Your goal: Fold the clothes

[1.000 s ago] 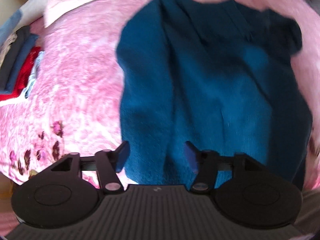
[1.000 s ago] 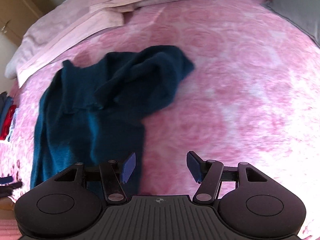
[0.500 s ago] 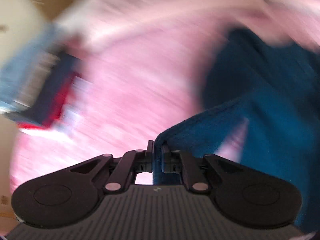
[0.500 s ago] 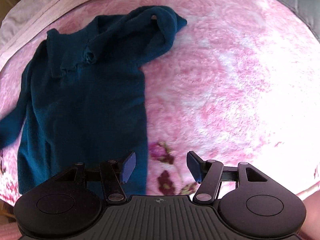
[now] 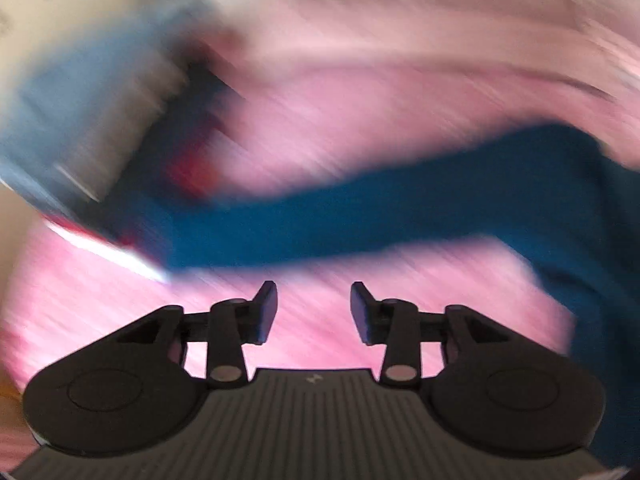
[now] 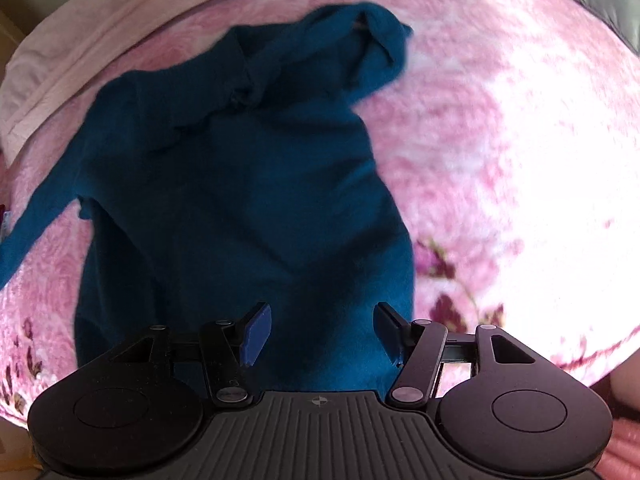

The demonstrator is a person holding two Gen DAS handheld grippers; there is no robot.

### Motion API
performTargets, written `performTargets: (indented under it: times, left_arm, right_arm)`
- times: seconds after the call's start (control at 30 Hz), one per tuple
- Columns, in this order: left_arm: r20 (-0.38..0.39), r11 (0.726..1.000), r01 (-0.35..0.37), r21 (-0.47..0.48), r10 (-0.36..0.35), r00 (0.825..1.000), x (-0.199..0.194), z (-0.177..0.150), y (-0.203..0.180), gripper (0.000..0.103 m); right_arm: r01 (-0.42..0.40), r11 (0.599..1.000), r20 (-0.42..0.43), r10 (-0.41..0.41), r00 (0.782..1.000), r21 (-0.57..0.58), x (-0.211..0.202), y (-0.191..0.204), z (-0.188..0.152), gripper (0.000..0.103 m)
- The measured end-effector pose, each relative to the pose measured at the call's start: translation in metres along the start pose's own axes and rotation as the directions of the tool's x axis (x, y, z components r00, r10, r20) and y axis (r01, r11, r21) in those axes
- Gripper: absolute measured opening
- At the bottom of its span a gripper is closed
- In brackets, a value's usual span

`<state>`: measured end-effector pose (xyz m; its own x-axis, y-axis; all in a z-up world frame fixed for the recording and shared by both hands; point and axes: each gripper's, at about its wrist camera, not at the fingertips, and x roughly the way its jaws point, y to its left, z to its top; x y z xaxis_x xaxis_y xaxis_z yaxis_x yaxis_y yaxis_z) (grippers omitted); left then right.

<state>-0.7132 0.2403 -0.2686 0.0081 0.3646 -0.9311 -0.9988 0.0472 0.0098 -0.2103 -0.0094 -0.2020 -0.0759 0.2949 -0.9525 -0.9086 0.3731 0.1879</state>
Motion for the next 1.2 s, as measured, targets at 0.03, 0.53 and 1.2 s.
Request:
performTargets:
  times: [0.03, 0.53, 1.2]
  left_arm:
    - [-0.058, 0.995, 0.098, -0.020, -0.099, 0.993, 0.008, -0.020, -0.012, 0.037]
    - [-0.158, 0.968, 0.241, -0.066, -0.248, 0.956, 0.005, -0.128, -0.068, 0.009]
    - [0.051, 0.968, 0.249, -0.011, -0.248, 0.967, -0.014, -0.046, -0.154, 0.015]
  right_arm:
    - [0.008, 1.000, -0.005, -0.008, 1.000, 0.018, 0.004, -0.008, -0.004, 0.060]
    - [-0.227, 0.970, -0.054, 0.233, 0.971, 0.090, 0.028, -0.083, -0.063, 0.003]
    - [0.545, 0.426, 0.589, -0.033, 0.807, -0.722, 0.103, -0.030, 0.146, 0.049]
